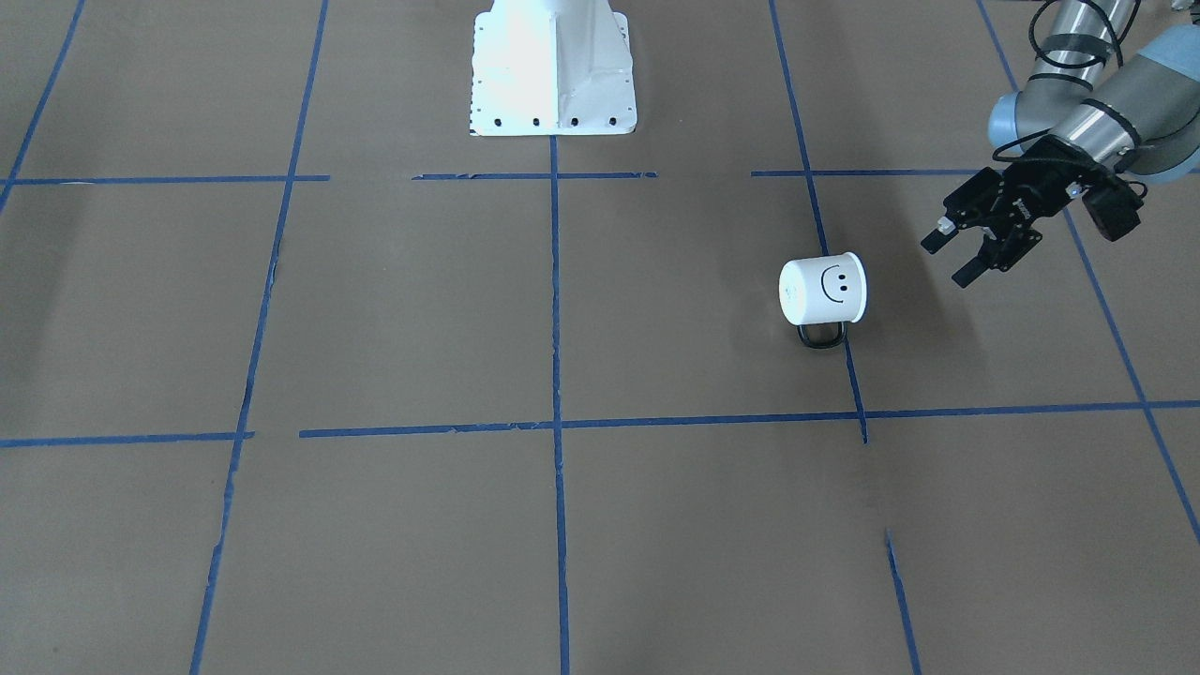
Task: Flip mug
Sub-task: 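Reach the left gripper to the white mug and grasp its rim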
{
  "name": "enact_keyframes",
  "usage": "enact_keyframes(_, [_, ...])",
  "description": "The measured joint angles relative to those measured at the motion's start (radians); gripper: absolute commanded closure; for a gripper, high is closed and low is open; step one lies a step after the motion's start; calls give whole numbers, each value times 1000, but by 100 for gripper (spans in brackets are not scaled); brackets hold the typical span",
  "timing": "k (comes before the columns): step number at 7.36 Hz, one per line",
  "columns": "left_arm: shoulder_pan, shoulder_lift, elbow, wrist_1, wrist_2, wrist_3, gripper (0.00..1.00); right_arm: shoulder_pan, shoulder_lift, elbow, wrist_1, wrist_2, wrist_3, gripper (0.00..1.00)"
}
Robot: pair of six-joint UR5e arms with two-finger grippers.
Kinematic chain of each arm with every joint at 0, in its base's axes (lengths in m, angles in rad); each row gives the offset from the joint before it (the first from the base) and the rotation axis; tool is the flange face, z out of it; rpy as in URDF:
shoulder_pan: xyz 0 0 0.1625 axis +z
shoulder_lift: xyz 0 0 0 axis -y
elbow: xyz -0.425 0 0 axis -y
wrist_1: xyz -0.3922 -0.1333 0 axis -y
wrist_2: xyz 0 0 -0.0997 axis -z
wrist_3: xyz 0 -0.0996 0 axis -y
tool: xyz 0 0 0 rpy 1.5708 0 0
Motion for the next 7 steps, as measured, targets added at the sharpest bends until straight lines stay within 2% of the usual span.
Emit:
enact_keyframes(2, [116, -59, 85, -80, 112, -43, 9, 0, 0, 0, 0, 0, 0, 0])
enact_keyframes(4, [189, -88, 124, -120, 167, -92, 21, 0, 1, 0, 0, 0, 0, 0])
enact_keyframes(6, [212, -106, 129, -131, 178, -150, 52, 0, 1, 0, 0, 0, 0, 0])
enact_keyframes(7, [216, -117, 129, -141, 178, -185, 75, 0, 1, 0, 0, 0, 0, 0])
